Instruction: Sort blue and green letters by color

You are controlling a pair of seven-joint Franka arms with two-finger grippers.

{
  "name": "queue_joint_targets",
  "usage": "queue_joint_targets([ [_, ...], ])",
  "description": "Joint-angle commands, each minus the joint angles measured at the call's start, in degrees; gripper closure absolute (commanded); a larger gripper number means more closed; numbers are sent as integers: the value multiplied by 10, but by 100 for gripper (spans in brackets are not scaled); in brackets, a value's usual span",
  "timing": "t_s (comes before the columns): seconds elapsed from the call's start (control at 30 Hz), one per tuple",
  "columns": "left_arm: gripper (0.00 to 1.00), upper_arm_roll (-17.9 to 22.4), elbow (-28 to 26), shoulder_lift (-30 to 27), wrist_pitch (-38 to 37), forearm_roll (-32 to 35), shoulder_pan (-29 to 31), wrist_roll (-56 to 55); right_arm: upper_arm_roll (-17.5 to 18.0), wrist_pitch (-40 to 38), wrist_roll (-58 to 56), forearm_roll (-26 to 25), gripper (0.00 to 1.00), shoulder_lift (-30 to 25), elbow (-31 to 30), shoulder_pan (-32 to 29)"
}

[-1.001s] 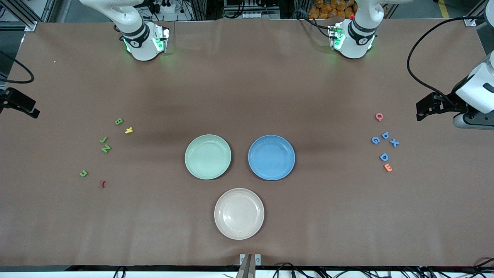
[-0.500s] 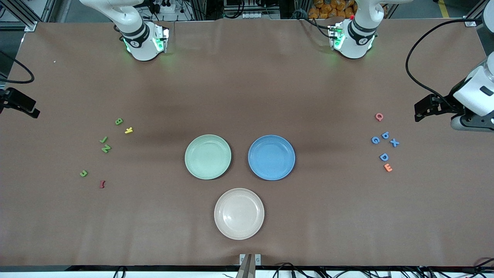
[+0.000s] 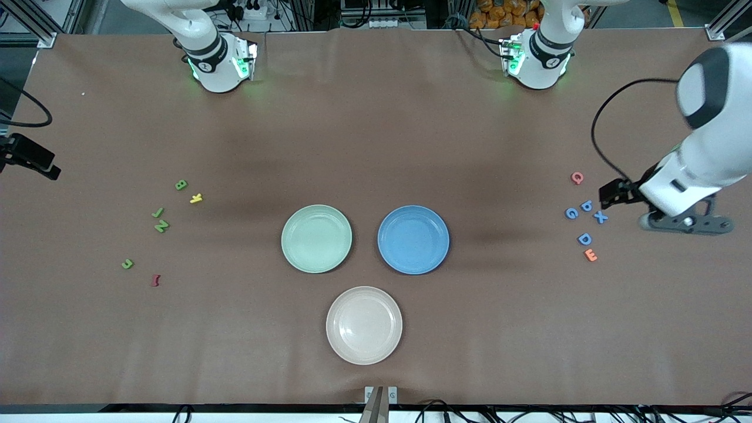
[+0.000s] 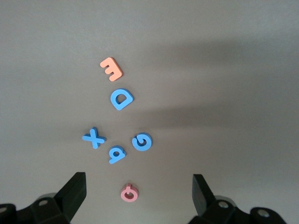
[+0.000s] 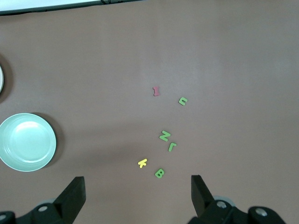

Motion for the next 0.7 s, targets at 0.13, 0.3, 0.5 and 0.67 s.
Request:
queue_joint_targets([
  [0.13, 0, 14, -65, 12, 101, 0, -2, -44, 1, 122, -3, 1, 0, -22, -103, -12],
  [0.3, 0, 18, -85, 26, 134, 0, -3, -68, 1, 182, -4, 1, 0, -20, -145, -25],
  [0.5, 0, 18, -96, 56, 176, 0, -10, -96, 1, 218, -4, 0, 0, -4, -156, -42],
  [0.67, 0, 20, -101, 73, 192, 0, -18, -100, 1, 250, -5, 0, 0, 25, -155, -60],
])
